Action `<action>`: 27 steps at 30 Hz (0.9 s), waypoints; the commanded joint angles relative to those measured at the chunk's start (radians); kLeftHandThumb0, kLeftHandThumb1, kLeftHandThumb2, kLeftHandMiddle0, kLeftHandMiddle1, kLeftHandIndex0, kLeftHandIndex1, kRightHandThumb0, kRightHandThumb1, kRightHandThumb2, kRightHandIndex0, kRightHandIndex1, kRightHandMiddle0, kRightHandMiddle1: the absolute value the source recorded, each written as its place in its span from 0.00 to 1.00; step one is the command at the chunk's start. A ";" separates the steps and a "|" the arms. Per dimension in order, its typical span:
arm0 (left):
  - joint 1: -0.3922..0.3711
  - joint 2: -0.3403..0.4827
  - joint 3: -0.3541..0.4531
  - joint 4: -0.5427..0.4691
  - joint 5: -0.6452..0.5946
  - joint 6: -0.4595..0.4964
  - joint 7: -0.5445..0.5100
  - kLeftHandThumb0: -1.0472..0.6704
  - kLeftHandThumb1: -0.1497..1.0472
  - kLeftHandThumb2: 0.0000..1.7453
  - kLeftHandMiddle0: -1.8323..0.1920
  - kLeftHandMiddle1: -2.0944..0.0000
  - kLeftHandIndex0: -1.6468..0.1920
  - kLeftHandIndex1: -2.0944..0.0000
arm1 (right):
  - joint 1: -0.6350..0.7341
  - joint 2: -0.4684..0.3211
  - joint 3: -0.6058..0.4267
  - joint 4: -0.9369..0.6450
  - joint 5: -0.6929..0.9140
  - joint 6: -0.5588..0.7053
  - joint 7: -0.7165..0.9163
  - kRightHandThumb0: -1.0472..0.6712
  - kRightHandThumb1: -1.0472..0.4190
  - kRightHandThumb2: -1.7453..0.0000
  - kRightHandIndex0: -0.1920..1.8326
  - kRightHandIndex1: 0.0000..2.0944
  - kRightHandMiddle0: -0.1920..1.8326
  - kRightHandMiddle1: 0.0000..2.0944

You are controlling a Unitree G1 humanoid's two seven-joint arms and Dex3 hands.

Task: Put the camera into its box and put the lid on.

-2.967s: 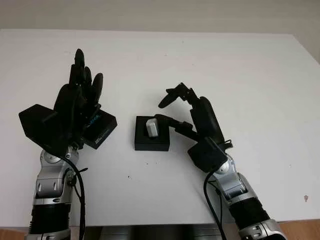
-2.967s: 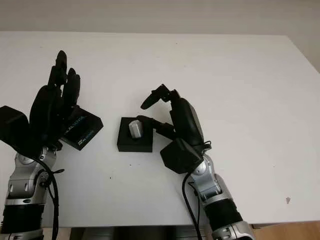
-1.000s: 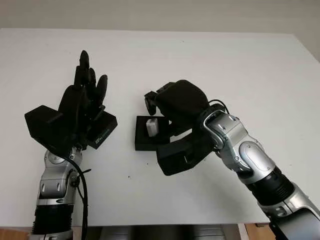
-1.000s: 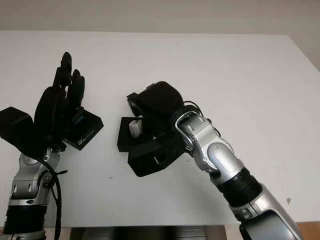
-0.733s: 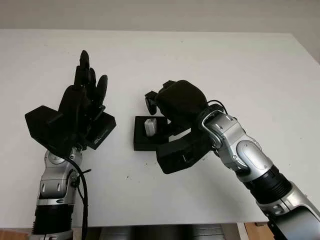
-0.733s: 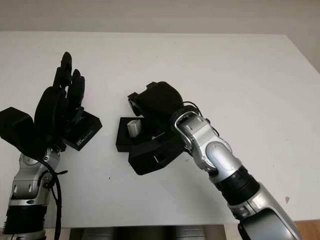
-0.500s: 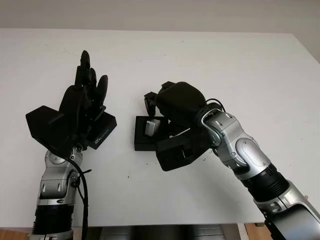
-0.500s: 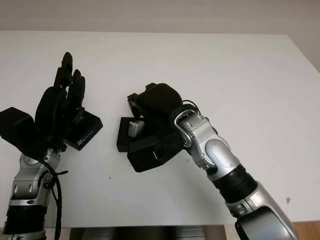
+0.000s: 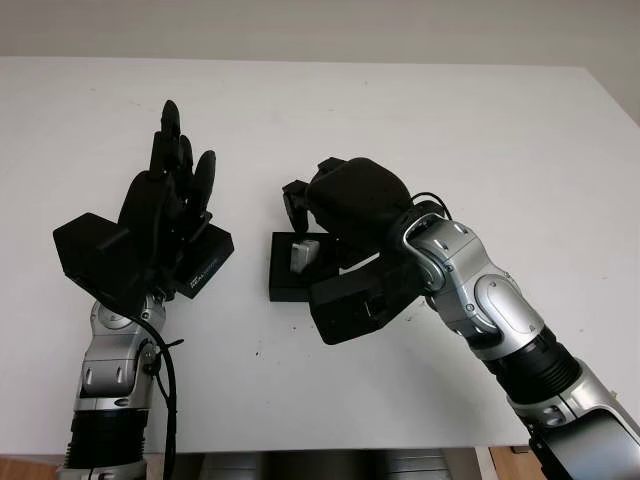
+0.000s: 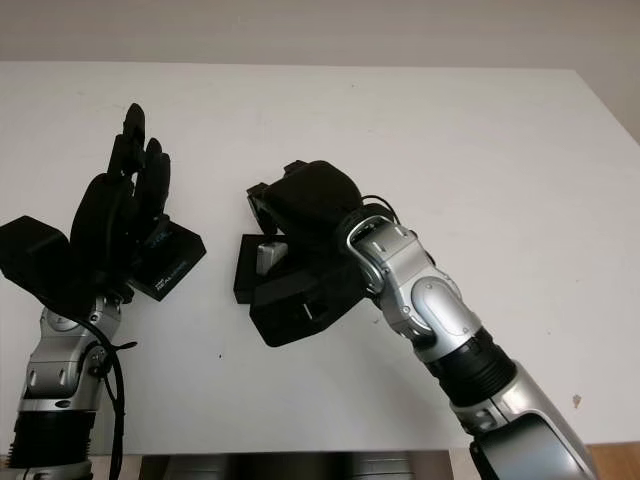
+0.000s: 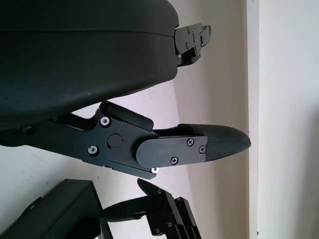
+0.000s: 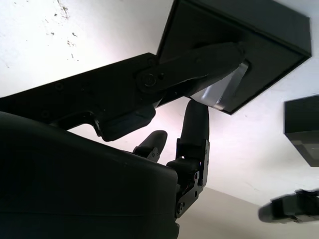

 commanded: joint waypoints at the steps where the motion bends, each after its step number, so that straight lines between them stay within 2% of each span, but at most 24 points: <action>1: -0.006 0.000 0.000 -0.003 -0.001 -0.003 -0.001 0.20 1.00 0.27 1.00 1.00 1.00 1.00 | 0.000 -0.017 -0.028 -0.009 0.059 -0.043 -0.008 0.23 0.05 0.97 0.21 0.34 0.24 0.74; 3: -0.008 -0.001 0.001 -0.001 -0.005 -0.004 -0.003 0.20 1.00 0.27 1.00 1.00 1.00 1.00 | -0.005 -0.035 -0.046 0.014 0.115 -0.102 -0.027 0.28 0.06 0.97 0.21 0.35 0.24 0.73; 7: -0.009 -0.002 0.003 0.000 -0.009 -0.005 -0.002 0.19 1.00 0.26 1.00 1.00 1.00 1.00 | -0.023 -0.066 -0.062 0.061 0.171 -0.178 -0.042 0.33 0.08 0.97 0.21 0.35 0.27 0.59; 14: -0.004 -0.001 0.001 -0.005 -0.009 -0.004 0.002 0.20 1.00 0.26 1.00 1.00 1.00 1.00 | -0.082 -0.099 -0.050 0.181 0.209 -0.261 -0.021 0.38 0.07 0.97 0.21 0.29 0.29 0.48; 20: 0.001 0.000 0.001 -0.005 -0.005 -0.006 0.005 0.20 1.00 0.27 1.00 1.00 1.00 1.00 | -0.128 -0.119 -0.039 0.320 0.255 -0.384 -0.022 0.40 0.06 0.97 0.20 0.25 0.29 0.45; 27: 0.002 -0.001 0.000 -0.002 -0.004 -0.008 0.007 0.19 1.00 0.26 1.00 1.00 1.00 1.00 | -0.213 -0.122 -0.022 0.552 0.268 -0.582 -0.123 0.40 0.07 0.97 0.20 0.23 0.29 0.44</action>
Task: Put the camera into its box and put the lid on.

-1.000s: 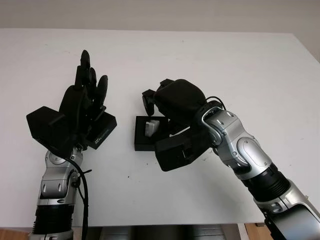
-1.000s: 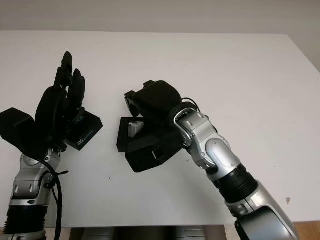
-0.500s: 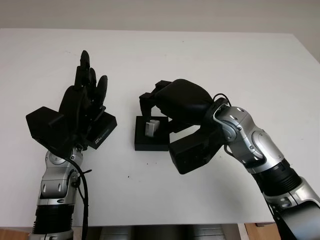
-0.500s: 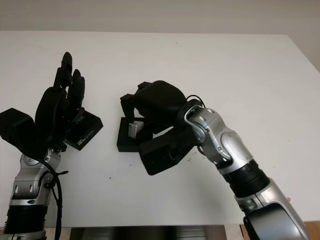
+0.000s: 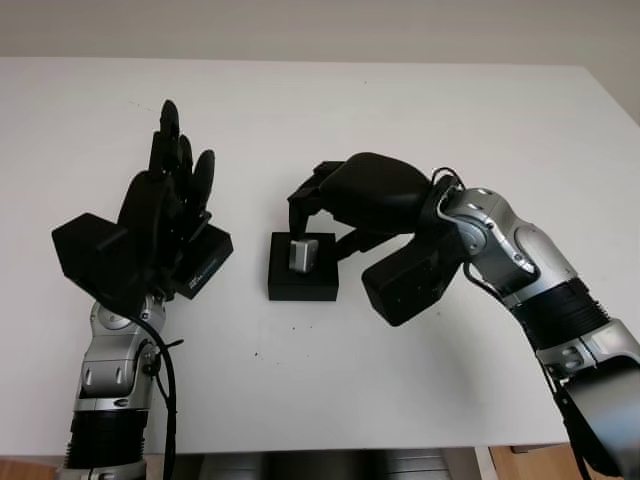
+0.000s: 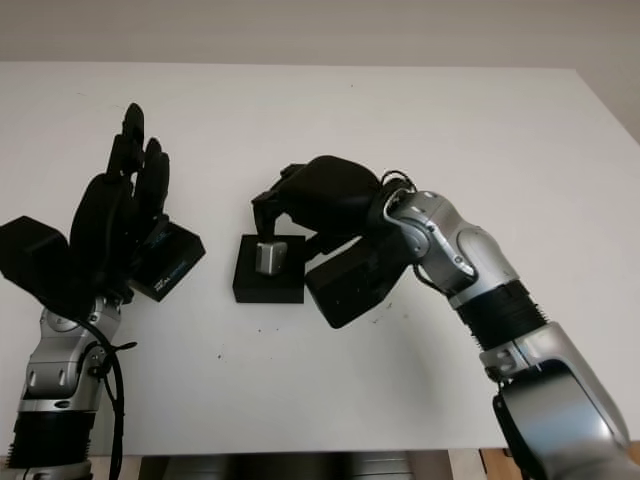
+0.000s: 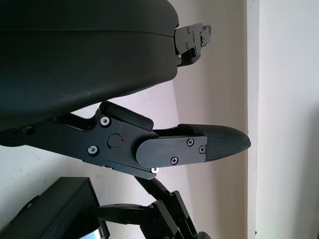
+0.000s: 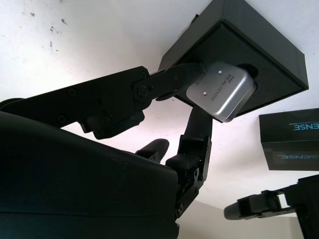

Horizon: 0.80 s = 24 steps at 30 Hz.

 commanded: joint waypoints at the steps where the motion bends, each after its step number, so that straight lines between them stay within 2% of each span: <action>1: 0.004 -0.001 0.000 -0.008 0.005 -0.005 0.002 0.19 1.00 0.26 1.00 1.00 1.00 1.00 | -0.015 -0.006 0.016 0.059 -0.002 -0.041 -0.019 0.40 0.07 0.97 0.21 0.23 0.29 0.44; 13: 0.007 0.002 -0.001 -0.011 0.005 -0.003 -0.001 0.20 1.00 0.27 1.00 1.00 1.00 1.00 | -0.057 0.011 0.025 0.164 0.029 -0.175 -0.054 0.43 0.06 0.97 0.21 0.27 0.32 0.49; 21: 0.008 -0.005 0.002 -0.013 0.001 0.002 0.009 0.20 1.00 0.27 1.00 1.00 1.00 1.00 | -0.065 0.019 0.022 0.194 0.074 -0.198 -0.019 0.41 0.07 0.97 0.19 0.34 0.33 0.54; 23: 0.008 -0.002 0.001 -0.013 0.000 0.002 0.003 0.20 1.00 0.27 1.00 1.00 1.00 1.00 | -0.067 0.021 0.020 0.204 0.090 -0.208 -0.009 0.40 0.07 0.97 0.18 0.35 0.33 0.58; 24: 0.009 0.001 0.001 -0.013 0.001 0.003 0.001 0.20 1.00 0.27 1.00 1.00 1.00 1.00 | -0.068 0.022 0.019 0.210 0.095 -0.216 -0.011 0.38 0.08 0.97 0.18 0.39 0.34 0.62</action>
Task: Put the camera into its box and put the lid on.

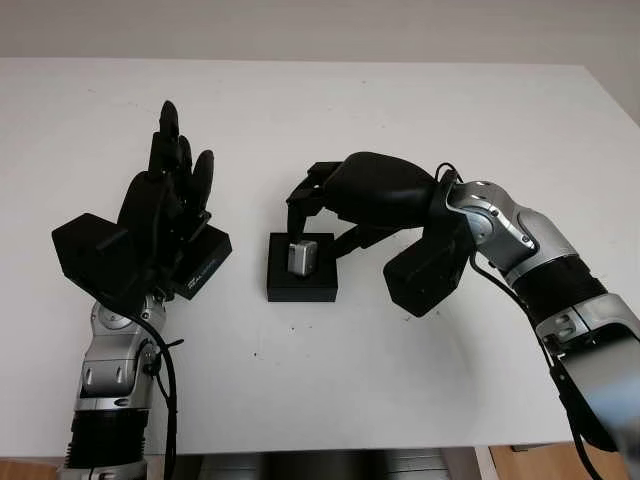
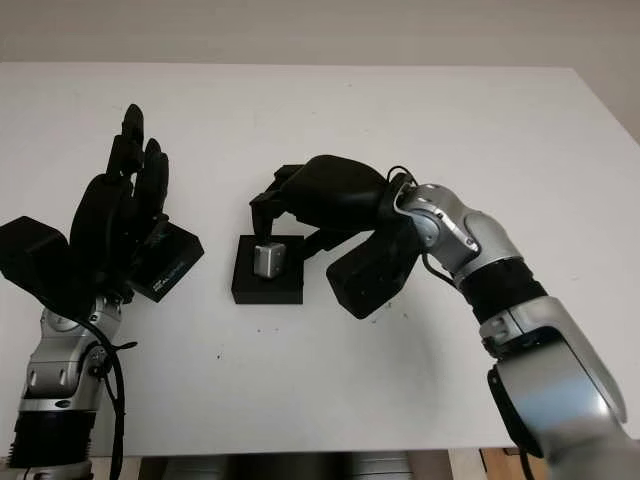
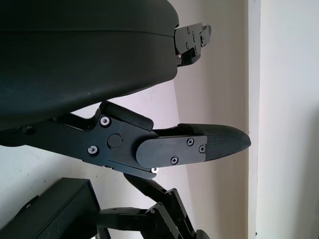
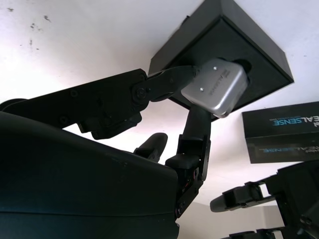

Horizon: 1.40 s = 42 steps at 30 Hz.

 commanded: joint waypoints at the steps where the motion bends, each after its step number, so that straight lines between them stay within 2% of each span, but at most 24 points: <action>1: 0.009 0.003 0.000 -0.014 0.003 0.004 -0.001 0.20 1.00 0.27 1.00 1.00 1.00 1.00 | -0.001 0.013 0.008 0.021 0.016 -0.032 0.001 0.37 0.09 0.97 0.17 0.43 0.34 0.64; 4: 0.008 -0.001 0.002 -0.017 -0.001 0.011 0.003 0.20 1.00 0.27 1.00 1.00 1.00 1.00 | -0.003 0.016 0.004 0.037 0.021 -0.056 -0.015 0.40 0.08 0.97 0.16 0.51 0.35 0.68; 9: 0.009 0.002 0.001 -0.019 0.001 0.012 0.000 0.20 1.00 0.27 1.00 1.00 1.00 1.00 | -0.005 0.021 -0.001 0.060 0.009 -0.087 -0.066 0.44 0.06 0.97 0.15 0.57 0.32 0.72; 16: 0.009 0.003 0.002 -0.013 0.003 -0.001 -0.001 0.20 1.00 0.27 1.00 1.00 1.00 1.00 | -0.019 0.015 0.008 0.080 -0.052 -0.119 -0.162 0.45 0.06 0.97 0.18 0.58 0.31 0.73; 27: 0.007 0.010 0.001 -0.014 0.008 0.003 -0.007 0.20 1.00 0.28 1.00 1.00 1.00 1.00 | -0.023 0.014 0.006 0.095 -0.077 -0.119 -0.204 0.45 0.06 0.97 0.19 0.61 0.32 0.73; 30: 0.007 0.010 0.001 -0.018 0.008 0.008 -0.003 0.20 1.00 0.27 1.00 1.00 1.00 1.00 | -0.023 0.008 0.006 0.090 -0.117 -0.132 -0.272 0.44 0.07 0.97 0.21 0.62 0.32 0.73; 33: 0.007 0.014 0.001 -0.022 0.010 0.014 -0.004 0.20 1.00 0.27 1.00 1.00 1.00 1.00 | -0.016 0.005 0.000 0.100 -0.153 -0.169 -0.380 0.47 0.06 0.97 0.27 0.64 0.34 0.74; 37: 0.006 0.017 0.005 -0.024 0.001 0.019 -0.010 0.20 1.00 0.27 1.00 1.00 1.00 1.00 | -0.012 -0.005 0.011 0.104 -0.234 -0.189 -0.536 0.47 0.06 0.97 0.26 0.71 0.33 0.76; 42: 0.008 0.022 0.007 -0.028 0.002 0.020 -0.011 0.20 1.00 0.27 1.00 1.00 1.00 1.00 | -0.003 -0.021 0.024 0.086 -0.307 -0.186 -0.675 0.46 0.07 0.97 0.25 0.72 0.34 0.75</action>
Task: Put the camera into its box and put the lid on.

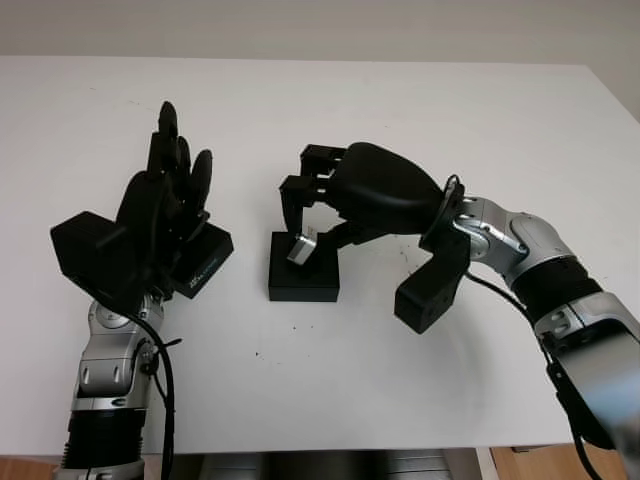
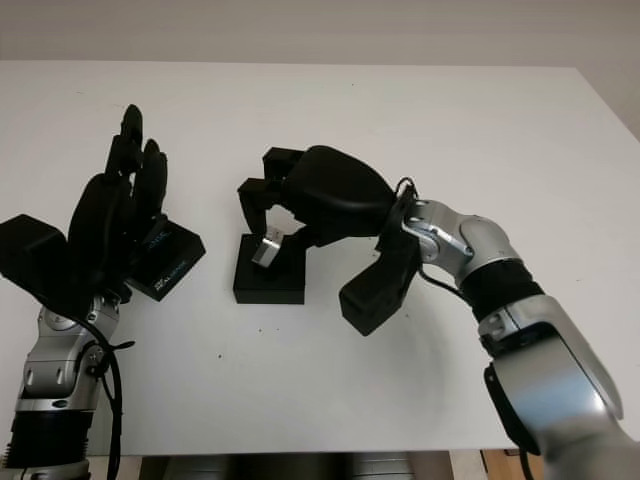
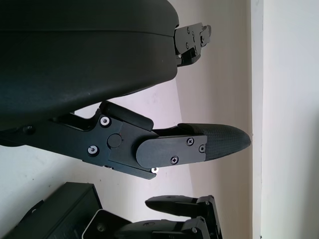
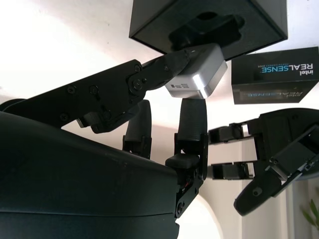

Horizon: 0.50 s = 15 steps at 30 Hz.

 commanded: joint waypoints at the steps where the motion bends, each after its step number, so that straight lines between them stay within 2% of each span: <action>1: 0.007 0.010 0.004 -0.017 0.002 -0.002 -0.005 0.20 1.00 0.27 1.00 1.00 1.00 1.00 | 0.005 -0.015 0.003 -0.018 -0.015 -0.007 -0.046 0.45 0.06 0.97 0.24 0.72 0.34 0.75; 8: 0.008 0.018 0.009 -0.022 0.001 0.006 -0.008 0.20 1.00 0.27 1.00 1.00 1.00 1.00 | 0.011 -0.032 0.028 -0.027 -0.086 -0.023 -0.220 0.39 0.07 0.97 0.26 0.69 0.34 0.72; 15: 0.011 0.028 0.013 -0.030 0.004 0.021 -0.012 0.20 1.00 0.27 1.00 1.00 1.00 1.00 | 0.024 -0.027 0.059 -0.025 -0.135 0.007 -0.309 0.38 0.08 0.98 0.25 0.70 0.32 0.72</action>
